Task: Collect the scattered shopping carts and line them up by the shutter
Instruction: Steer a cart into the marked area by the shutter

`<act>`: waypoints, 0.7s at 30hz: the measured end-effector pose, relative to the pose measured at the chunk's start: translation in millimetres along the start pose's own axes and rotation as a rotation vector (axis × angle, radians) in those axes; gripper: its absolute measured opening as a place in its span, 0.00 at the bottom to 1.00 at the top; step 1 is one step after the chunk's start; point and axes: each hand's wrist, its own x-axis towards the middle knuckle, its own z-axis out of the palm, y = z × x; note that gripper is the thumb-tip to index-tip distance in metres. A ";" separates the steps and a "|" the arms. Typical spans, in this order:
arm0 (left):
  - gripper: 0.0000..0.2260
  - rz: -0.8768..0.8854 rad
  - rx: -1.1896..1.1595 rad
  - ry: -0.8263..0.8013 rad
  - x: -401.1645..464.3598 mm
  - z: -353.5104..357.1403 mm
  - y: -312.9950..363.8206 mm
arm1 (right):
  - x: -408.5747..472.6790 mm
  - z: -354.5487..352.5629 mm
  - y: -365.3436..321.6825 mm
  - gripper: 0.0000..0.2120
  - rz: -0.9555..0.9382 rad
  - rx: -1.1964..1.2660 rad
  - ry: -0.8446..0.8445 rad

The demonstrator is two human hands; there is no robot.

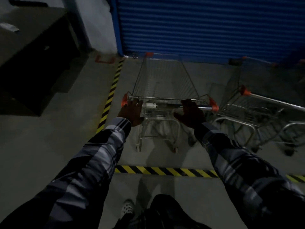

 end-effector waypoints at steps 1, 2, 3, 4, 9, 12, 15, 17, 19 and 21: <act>0.38 0.016 0.039 -0.011 8.6 2.8 -5.7 | 1.1 0.3 -1.1 0.37 0.020 -0.015 -0.003; 0.38 0.024 0.059 -0.023 17.6 6.1 -10.8 | 3.5 0.0 -1.4 0.37 0.040 -0.026 -0.010; 0.37 0.028 0.070 -0.036 24.7 8.1 -14.0 | 7.3 0.9 -0.1 0.37 0.057 -0.026 -0.017; 0.36 0.029 0.074 -0.046 30.6 10.5 -16.1 | 11.3 2.1 1.8 0.37 0.066 -0.028 -0.019; 0.30 0.019 0.027 -0.038 52.7 17.1 -24.5 | 38.5 2.7 21.7 0.39 0.114 -0.055 -0.064; 0.29 -0.007 -0.016 -0.046 68.9 19.9 -28.9 | 57.6 6.0 36.2 0.33 0.092 -0.117 -0.199; 0.40 -0.010 0.002 -0.076 78.6 32.3 -36.3 | 70.0 12.3 43.6 0.23 0.046 -0.131 -0.274; 0.48 -0.006 -0.029 -0.033 81.5 40.4 -44.3 | 77.3 13.9 42.8 0.21 0.034 -0.142 -0.296; 0.46 -0.009 -0.072 0.023 78.3 35.6 -48.8 | 86.0 15.9 38.9 0.26 0.030 -0.132 -0.320; 0.40 -0.021 -0.137 0.027 77.0 23.5 -55.3 | 93.0 19.4 30.1 0.31 0.027 -0.131 -0.341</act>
